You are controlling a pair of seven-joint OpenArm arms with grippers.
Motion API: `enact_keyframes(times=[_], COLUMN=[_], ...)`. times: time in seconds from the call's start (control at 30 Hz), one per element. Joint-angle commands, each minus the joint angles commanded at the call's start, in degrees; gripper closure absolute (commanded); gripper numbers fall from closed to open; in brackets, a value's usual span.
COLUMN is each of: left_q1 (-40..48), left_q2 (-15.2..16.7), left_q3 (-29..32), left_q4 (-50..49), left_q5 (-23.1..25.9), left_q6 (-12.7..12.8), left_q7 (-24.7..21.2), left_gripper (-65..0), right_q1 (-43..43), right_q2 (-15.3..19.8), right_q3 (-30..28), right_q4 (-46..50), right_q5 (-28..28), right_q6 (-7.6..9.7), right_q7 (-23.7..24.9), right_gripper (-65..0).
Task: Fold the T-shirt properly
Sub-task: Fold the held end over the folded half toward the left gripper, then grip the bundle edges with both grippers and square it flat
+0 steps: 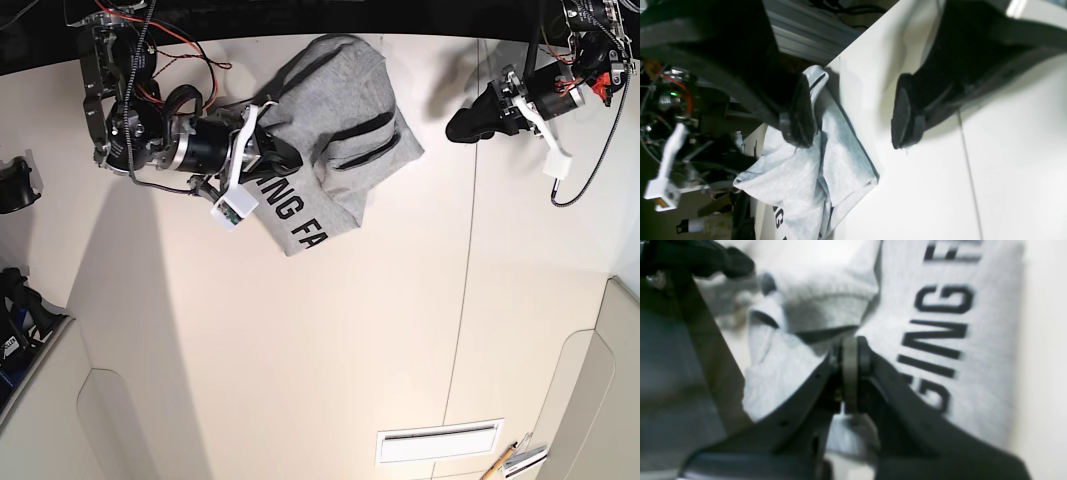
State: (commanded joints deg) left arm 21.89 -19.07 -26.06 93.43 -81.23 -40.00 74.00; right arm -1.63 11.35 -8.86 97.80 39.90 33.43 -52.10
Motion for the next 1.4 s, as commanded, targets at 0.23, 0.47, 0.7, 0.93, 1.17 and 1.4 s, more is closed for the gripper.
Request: enact_keyframes(times=[0.23, 0.47, 0.7, 0.93, 1.17, 1.4], left_q1=[0.0, 0.1, 2.1, 4.0, 3.7, 3.4], left_q2=[0.0, 0.0, 1.0, 8.2, 8.9, 8.9], left_q3=[0.0, -3.2, -1.9, 16.8, 30.1, 30.2], left_q4=[0.0, 4.8, 14.8, 16.0, 14.2, 8.6], left_q5=[-1.3, -3.8, -3.8, 7.7, 20.0, 22.3], left_q6=[0.0, 0.0, 0.0, 0.0, 0.0, 0.0], left_q7=[1.2, 6.0, 6.0, -2.4, -9.7, -11.0], left_gripper=[-40.3, -33.3, -33.2, -33.0, -33.0, -33.0], right_q1=[11.7, 20.6, 21.1, 21.2, 23.2, 25.1], right_q2=[-8.6, -16.0, -13.8, -8.6, -9.2, -11.4], right_q3=[-10.5, -11.6, -1.8, 4.2, 4.2, 1.1], right_q4=[-9.5, -12.2, -12.4, -21.3, -31.5, -35.0], right_q5=[-4.2, -7.5, -13.6, -12.9, -13.0, -13.1], right_q6=[0.00, -0.02, -0.24, -0.17, 0.44, 1.05], right_q7=[2.3, 1.2, 2.6, 7.7, 13.1, 12.9], right_gripper=[0.0, 0.0, 0.0, 0.0, 0.0, 0.0])
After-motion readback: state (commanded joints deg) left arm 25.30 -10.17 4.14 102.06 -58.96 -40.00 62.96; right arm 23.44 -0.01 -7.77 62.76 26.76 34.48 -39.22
